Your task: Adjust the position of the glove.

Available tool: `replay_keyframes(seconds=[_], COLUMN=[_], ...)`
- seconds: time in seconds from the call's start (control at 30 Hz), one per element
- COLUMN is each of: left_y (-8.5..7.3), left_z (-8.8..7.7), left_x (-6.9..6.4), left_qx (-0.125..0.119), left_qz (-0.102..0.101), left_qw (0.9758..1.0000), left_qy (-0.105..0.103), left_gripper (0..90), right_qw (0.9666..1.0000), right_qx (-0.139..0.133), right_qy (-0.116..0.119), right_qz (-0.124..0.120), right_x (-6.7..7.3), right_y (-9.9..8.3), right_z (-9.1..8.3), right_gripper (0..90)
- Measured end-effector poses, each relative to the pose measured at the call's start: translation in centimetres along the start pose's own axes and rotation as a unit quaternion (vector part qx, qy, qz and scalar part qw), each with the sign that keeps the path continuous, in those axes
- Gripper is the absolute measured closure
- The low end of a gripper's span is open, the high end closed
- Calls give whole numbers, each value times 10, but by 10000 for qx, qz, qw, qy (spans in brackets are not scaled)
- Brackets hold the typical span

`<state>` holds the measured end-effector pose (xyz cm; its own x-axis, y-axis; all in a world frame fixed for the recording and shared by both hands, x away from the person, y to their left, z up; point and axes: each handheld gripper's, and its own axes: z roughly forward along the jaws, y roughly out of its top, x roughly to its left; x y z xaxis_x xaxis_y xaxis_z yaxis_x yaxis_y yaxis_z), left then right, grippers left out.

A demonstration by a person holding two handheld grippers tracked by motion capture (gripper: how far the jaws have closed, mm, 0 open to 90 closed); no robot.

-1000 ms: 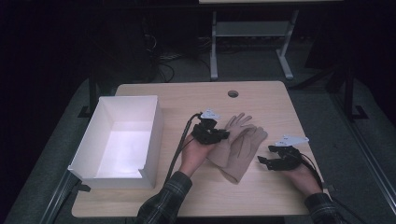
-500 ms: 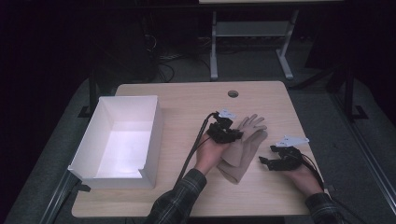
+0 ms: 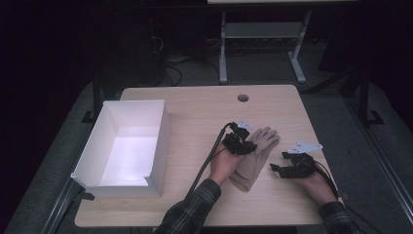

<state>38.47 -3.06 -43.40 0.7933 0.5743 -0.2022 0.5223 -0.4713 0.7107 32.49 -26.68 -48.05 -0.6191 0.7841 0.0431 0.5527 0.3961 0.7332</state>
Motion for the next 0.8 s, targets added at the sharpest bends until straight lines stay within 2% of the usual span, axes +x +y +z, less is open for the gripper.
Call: replay_keyframes(seconds=[0.23,0.27,0.5,0.63,0.67,0.7,0.73,0.8], left_y=[-4,-4,-5,-8,-8,-9,-9,-11], left_z=[-1,-2,-14,-19,-20,-19,-19,-18], left_x=[-6,-6,-11,-15,-16,-19,-19,-19], left_qx=[128,174,104,122,196,184,239,248], left_qz=[-15,43,-33,-17,77,31,102,110], left_qw=[9999,9998,9999,9998,9996,9997,9996,9996], left_qy=[-71,-62,-90,-173,-175,-144,-88,6], left_gripper=[775,775,770,760,747,709,640,532], right_qw=[10000,10000,10000,10000,10000,10000,10000,10000], right_qx=[-6,-7,-8,-13,-10,-10,-11,-15], right_qy=[12,9,0,2,1,1,-1,-3], right_qz=[-12,-16,-21,-19,-13,-12,-13,-14], right_x=[0,0,0,0,0,0,0,0], right_y=[0,0,0,0,0,0,0,0], right_z=[0,0,0,0,0,0,0,0], right_gripper=[283,283,283,282,282,282,281,279])
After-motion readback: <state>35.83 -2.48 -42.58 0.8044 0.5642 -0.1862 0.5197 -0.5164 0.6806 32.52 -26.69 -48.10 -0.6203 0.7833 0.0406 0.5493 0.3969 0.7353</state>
